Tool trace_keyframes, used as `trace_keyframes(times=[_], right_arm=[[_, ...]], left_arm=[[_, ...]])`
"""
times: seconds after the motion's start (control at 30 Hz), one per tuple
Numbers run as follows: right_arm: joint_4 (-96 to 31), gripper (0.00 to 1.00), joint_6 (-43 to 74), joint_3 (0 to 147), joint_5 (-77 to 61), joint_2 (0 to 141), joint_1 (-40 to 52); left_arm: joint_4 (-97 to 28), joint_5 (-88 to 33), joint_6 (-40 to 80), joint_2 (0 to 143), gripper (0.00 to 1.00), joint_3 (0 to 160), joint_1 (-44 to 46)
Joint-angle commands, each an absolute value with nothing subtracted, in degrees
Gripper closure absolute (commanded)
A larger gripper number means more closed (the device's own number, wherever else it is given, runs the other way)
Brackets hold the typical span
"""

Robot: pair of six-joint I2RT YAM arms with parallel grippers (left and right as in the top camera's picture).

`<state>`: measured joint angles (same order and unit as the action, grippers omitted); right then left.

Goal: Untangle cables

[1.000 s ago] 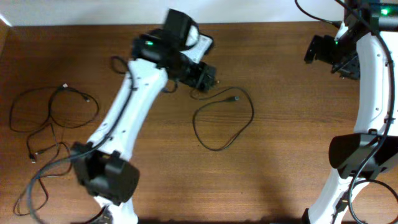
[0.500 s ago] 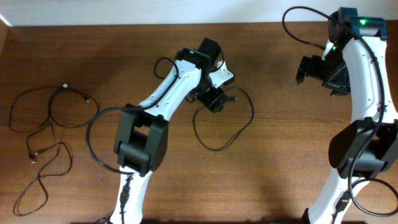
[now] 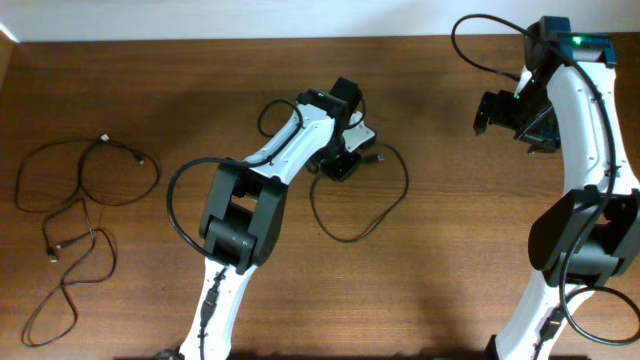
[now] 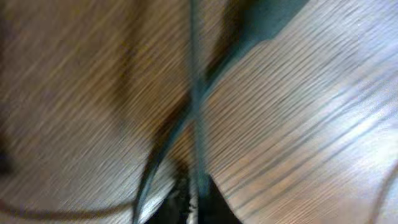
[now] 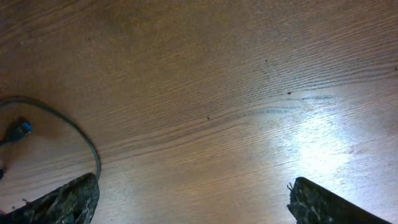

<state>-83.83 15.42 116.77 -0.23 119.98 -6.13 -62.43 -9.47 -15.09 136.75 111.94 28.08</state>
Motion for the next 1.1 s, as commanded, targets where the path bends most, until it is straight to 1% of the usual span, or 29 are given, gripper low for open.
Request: trace_keyframes(times=[0.0, 0.03, 0.07, 0.1, 0.13, 0.27, 0.33, 0.4, 0.5, 0.57, 0.6, 0.67, 0.73, 0.8, 0.87, 0.97, 1.0, 1.03, 1.07], right_arm=[[-83.72, 0.01, 15.20, 116.51, -0.21, 119.63, -5.98], [-83.61, 0.01, 15.20, 116.51, -0.21, 119.63, -5.98], [-83.33, 0.01, 15.20, 116.51, -0.21, 119.63, -5.98], [-83.13, 0.01, 15.20, 116.51, -0.21, 119.63, -5.98], [-83.11, 0.01, 15.20, 116.51, -0.21, 119.63, -5.98], [-83.11, 0.01, 15.20, 116.51, -0.21, 119.63, -5.98], [-83.13, 0.01, 15.20, 116.51, -0.19, 119.63, -5.98], [-83.13, 0.01, 15.20, 116.51, -0.19, 119.63, -5.98], [-83.18, 0.01, 15.18, 116.51, -0.19, 119.63, -5.98], [-83.35, 0.01, 15.18, 116.51, -0.19, 119.63, -5.98], [-83.33, 0.01, 15.18, 116.49, -0.19, 119.63, -5.98], [-83.33, 0.01, 15.18, 116.49, -0.19, 119.63, -5.98], [-83.46, 0.01, 15.18, 116.49, -0.19, 119.63, -5.98], [-83.53, 0.01, 15.18, 116.46, -0.21, 119.63, -5.98], [-83.57, 0.01, 15.18, 116.44, -0.21, 119.63, -5.98], [-83.92, 0.01, 15.18, 116.44, -0.21, 119.63, -5.98], [-84.01, 0.01, 15.18, 116.44, -0.21, 119.63, -5.98], [-84.01, 0.01, 15.18, 116.44, -0.56, 119.63, -5.98], [-84.01, 0.01, 15.18, 116.44, -0.86, 119.63, -5.98]], left_arm=[[-66.39, -4.21, -12.86, 139.37, 0.94, 115.83, 28.29], [-68.60, -3.44, -12.88, 139.37, 0.84, 119.33, 28.36], [-69.87, -1.48, -12.88, 139.37, 0.60, 121.71, 28.34], [-69.73, 1.10, -12.88, 139.37, 0.44, 122.19, 28.34], [-69.38, 2.39, -12.91, 139.63, 0.40, 122.10, 28.36], [-68.79, 2.48, -12.91, 142.52, 0.41, 121.93, 28.40], [-68.60, 2.50, -12.91, 144.55, 0.42, 121.93, 28.40], [-68.64, 2.39, -12.88, 144.86, 0.47, 121.93, 28.40], [-68.60, 2.35, -12.78, 144.90, 0.66, 121.93, 28.40], [-68.49, 2.22, -10.70, 145.21, 0.72, 121.93, 28.45], [-68.49, 1.89, -9.85, 145.40, 0.78, 121.93, 28.47], [-68.58, 1.32, -9.85, 145.40, 1.00, 121.93, 28.45], [-69.58, 2.20, -7.38, 145.05, 1.00, 124.01, 27.99], [-73.10, 4.54, -4.36, 143.79, 1.00, 130.08, 26.41], [-77.45, 4.58, -4.27, 141.99, 1.00, 138.76, 24.45], [-83.02, 5.93, -3.29, 139.41, 1.00, 156.79, 18.17], [-83.68, 8.12, -1.58, 139.02, 1.00, 160.66, 15.90], [-84.05, 12.12, 0.95, 138.91, 1.00, 166.19, 11.40], [-83.55, 13.67, 1.67, 138.91, 1.00, 167.39, 9.47]])
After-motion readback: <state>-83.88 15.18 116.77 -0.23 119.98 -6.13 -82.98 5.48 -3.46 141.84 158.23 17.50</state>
